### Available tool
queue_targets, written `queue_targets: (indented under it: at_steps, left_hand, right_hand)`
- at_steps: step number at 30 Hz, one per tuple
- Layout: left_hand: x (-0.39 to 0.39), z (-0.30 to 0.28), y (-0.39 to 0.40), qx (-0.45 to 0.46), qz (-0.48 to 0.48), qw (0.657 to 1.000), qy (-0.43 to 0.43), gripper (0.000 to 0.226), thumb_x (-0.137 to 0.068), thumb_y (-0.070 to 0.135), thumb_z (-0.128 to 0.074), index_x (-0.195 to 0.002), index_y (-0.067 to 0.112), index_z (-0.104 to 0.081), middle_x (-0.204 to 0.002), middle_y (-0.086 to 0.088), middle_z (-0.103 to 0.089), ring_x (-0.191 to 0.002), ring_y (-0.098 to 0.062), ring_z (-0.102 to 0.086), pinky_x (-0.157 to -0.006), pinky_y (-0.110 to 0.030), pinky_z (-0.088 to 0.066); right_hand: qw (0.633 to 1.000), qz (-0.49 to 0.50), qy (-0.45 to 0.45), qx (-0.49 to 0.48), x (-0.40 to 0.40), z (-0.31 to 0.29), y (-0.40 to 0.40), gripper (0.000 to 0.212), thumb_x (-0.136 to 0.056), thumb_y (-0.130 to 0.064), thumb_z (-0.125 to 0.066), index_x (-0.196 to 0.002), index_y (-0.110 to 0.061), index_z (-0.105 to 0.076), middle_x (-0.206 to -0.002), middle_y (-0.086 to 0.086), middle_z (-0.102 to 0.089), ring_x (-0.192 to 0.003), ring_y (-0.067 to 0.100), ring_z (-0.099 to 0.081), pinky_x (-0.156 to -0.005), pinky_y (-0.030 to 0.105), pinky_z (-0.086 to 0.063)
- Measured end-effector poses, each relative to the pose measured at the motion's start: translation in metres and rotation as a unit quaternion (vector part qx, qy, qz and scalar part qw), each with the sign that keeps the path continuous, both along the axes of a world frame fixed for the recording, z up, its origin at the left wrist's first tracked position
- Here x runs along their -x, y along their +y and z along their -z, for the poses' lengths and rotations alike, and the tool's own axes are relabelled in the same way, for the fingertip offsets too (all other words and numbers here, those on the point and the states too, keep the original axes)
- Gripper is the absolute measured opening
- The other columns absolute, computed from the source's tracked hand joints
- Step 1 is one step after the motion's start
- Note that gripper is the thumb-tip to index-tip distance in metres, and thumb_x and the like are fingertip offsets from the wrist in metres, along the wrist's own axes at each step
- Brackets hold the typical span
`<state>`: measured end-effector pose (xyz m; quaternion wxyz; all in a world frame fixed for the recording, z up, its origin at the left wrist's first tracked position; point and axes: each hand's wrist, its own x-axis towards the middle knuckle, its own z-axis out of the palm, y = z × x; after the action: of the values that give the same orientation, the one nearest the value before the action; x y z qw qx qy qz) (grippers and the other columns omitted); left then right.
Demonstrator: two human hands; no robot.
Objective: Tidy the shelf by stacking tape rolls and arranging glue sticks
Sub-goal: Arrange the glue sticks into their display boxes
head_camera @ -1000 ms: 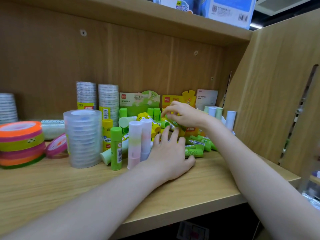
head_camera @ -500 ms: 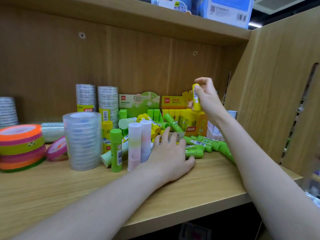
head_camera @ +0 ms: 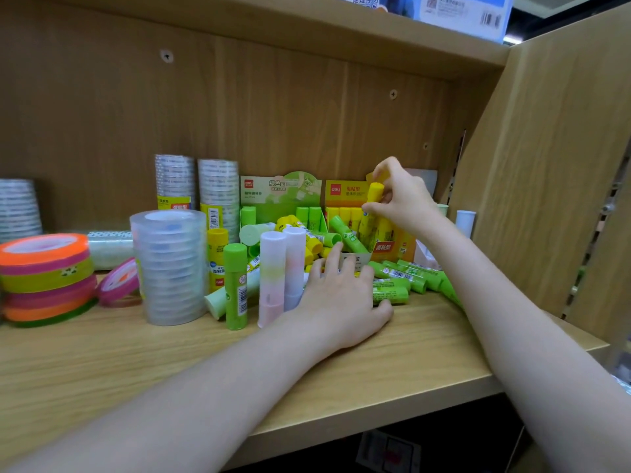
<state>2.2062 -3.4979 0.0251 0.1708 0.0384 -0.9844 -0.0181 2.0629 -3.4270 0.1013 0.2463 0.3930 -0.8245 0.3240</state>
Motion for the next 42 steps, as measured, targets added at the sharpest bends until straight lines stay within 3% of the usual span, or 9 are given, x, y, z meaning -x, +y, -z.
queue_targets:
  at_steps: [3,7,15,21,29,32,35,38,42]
  left_hand:
    - [0.0,0.0,0.0,0.0,-0.001,1.0,0.002,0.054,-0.093,0.047,-0.035,-0.137,0.015,-0.033,-0.153,-0.009,-0.017,-0.143,-0.024,0.007,-0.113,-0.041,-0.007]
    - [0.001,0.001,0.0,-0.002,-0.002,1.0,0.001,0.055,-0.093,0.047,-0.035,-0.138,0.015,-0.033,-0.153,-0.01,-0.018,-0.143,-0.024,0.007,-0.113,-0.042,-0.006]
    - [0.0,0.0,0.0,-0.004,-0.002,1.0,-0.003,0.056,-0.093,0.048,-0.034,-0.138,0.016,-0.032,-0.153,-0.009,-0.018,-0.143,-0.023,0.008,-0.113,-0.042,-0.005]
    - [0.0,-0.001,0.0,-0.007,-0.002,1.0,-0.004,0.057,-0.093,0.047,-0.034,-0.14,0.016,-0.031,-0.153,-0.009,-0.018,-0.143,-0.023,0.009,-0.113,-0.042,-0.005]
    - [0.0,0.001,0.001,-0.003,-0.001,1.0,0.005,0.055,-0.093,0.046,-0.035,-0.14,0.016,-0.032,-0.153,-0.008,-0.018,-0.143,-0.021,0.009,-0.114,-0.04,-0.003]
    - [0.001,0.001,0.001,-0.002,-0.006,1.0,0.006,0.055,-0.093,0.047,-0.035,-0.139,0.016,-0.031,-0.153,-0.01,-0.017,-0.143,-0.021,0.01,-0.114,-0.04,-0.002]
    - [0.002,0.001,0.0,0.005,-0.008,1.0,0.011,0.057,-0.093,0.047,-0.035,-0.139,0.015,-0.031,-0.152,-0.011,-0.017,-0.143,-0.023,0.01,-0.114,-0.041,-0.001]
    - [0.003,0.002,-0.001,0.007,-0.003,1.0,0.02,0.058,-0.092,0.047,-0.034,-0.141,0.015,-0.029,-0.153,-0.011,-0.016,-0.143,-0.024,0.009,-0.114,-0.04,-0.001]
    - [0.003,0.003,-0.001,0.016,0.004,0.999,0.029,0.056,-0.093,0.046,-0.034,-0.139,0.013,-0.031,-0.152,-0.01,-0.018,-0.143,-0.02,0.006,-0.114,-0.038,-0.003]
  right_hand:
    - [0.999,0.021,0.025,-0.008,0.003,0.008,-0.004,0.043,-0.076,-0.023,-0.075,-0.091,-0.017,-0.035,-0.076,0.01,-0.055,-0.071,0.025,-0.049,-0.062,0.032,-0.04]
    - [0.994,0.055,0.054,-0.082,0.007,0.017,-0.009,0.032,-0.076,-0.031,-0.073,-0.089,-0.014,-0.05,-0.087,0.008,-0.054,-0.091,0.026,-0.048,-0.072,0.033,-0.037]
    - [0.984,0.12,0.084,-0.102,0.003,0.009,-0.013,0.024,-0.083,-0.033,-0.066,-0.091,-0.01,-0.065,-0.113,0.009,-0.05,-0.112,0.026,-0.04,-0.088,0.038,-0.038]
    - [0.977,0.13,0.092,-0.142,-0.001,0.018,-0.01,0.032,-0.091,-0.03,-0.056,-0.12,-0.018,-0.061,-0.122,0.008,-0.042,-0.117,0.026,-0.037,-0.094,0.04,-0.034]
    - [0.98,0.088,0.127,-0.126,-0.001,0.023,-0.004,0.031,-0.095,-0.016,-0.048,-0.123,-0.02,-0.06,-0.124,0.007,-0.042,-0.116,0.025,-0.038,-0.094,0.041,-0.034]
    - [0.99,-0.07,0.12,-0.028,-0.011,0.01,-0.002,0.026,-0.092,-0.016,-0.054,-0.115,-0.019,-0.066,-0.099,0.003,-0.059,-0.093,0.014,-0.051,-0.081,0.025,-0.041]
    - [0.983,-0.141,0.044,-0.107,-0.026,0.006,-0.008,0.02,-0.093,-0.027,-0.054,-0.09,-0.017,-0.072,-0.074,-0.005,-0.07,-0.056,0.0,-0.049,-0.057,0.013,-0.038]
    - [0.979,-0.127,-0.017,-0.159,-0.026,0.011,-0.008,0.025,-0.092,-0.034,-0.053,-0.085,-0.015,-0.068,-0.07,-0.006,-0.069,-0.052,0.0,-0.05,-0.056,0.021,-0.042]
    - [0.984,-0.115,-0.042,-0.127,-0.025,0.017,-0.015,0.02,-0.09,-0.035,-0.057,-0.082,-0.018,-0.064,-0.063,-0.005,-0.064,-0.05,-0.009,-0.051,-0.048,0.006,-0.035]
